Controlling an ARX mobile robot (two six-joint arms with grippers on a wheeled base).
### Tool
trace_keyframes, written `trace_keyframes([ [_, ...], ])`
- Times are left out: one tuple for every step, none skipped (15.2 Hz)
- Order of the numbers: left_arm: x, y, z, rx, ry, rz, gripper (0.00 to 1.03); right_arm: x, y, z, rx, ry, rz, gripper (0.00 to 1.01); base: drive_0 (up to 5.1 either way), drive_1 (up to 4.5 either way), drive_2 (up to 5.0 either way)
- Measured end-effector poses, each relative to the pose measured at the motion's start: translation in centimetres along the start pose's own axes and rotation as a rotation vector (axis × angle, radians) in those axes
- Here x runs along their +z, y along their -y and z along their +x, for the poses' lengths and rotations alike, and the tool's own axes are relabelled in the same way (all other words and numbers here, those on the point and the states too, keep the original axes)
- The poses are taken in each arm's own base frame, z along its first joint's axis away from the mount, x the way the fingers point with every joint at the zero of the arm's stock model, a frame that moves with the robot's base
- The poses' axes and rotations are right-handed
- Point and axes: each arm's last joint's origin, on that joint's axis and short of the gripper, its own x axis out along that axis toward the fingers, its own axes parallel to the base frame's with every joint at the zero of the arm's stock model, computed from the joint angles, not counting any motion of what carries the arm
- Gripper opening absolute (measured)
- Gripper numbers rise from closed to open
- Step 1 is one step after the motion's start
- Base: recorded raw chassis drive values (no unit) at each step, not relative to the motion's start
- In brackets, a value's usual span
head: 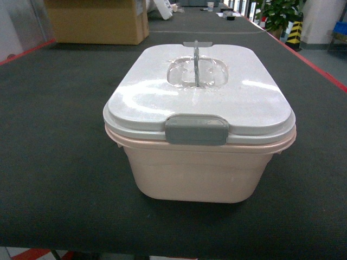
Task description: Pick capacitor and pack into box
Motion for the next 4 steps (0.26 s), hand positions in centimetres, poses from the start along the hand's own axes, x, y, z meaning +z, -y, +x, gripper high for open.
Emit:
trace_keyframes([
  [0.00,0.00,0.00,0.000,0.000,0.000,0.98,0.00,0.00,0.00,0.000,0.000,0.000,0.98,0.0,0.00,0.0],
  [0.00,0.00,0.00,0.000,0.000,0.000,0.98,0.00,0.00,0.00,0.000,0.000,0.000,0.98,0.0,0.00,0.0],
  [0.00,0.00,0.00,0.000,0.000,0.000,0.98,0.00,0.00,0.00,0.000,0.000,0.000,0.98,0.0,0.00,0.0],
  [0.00,0.00,0.00,0.000,0.000,0.000,0.98,0.00,0.00,0.00,0.000,0.000,0.000,0.98,0.0,0.00,0.0],
])
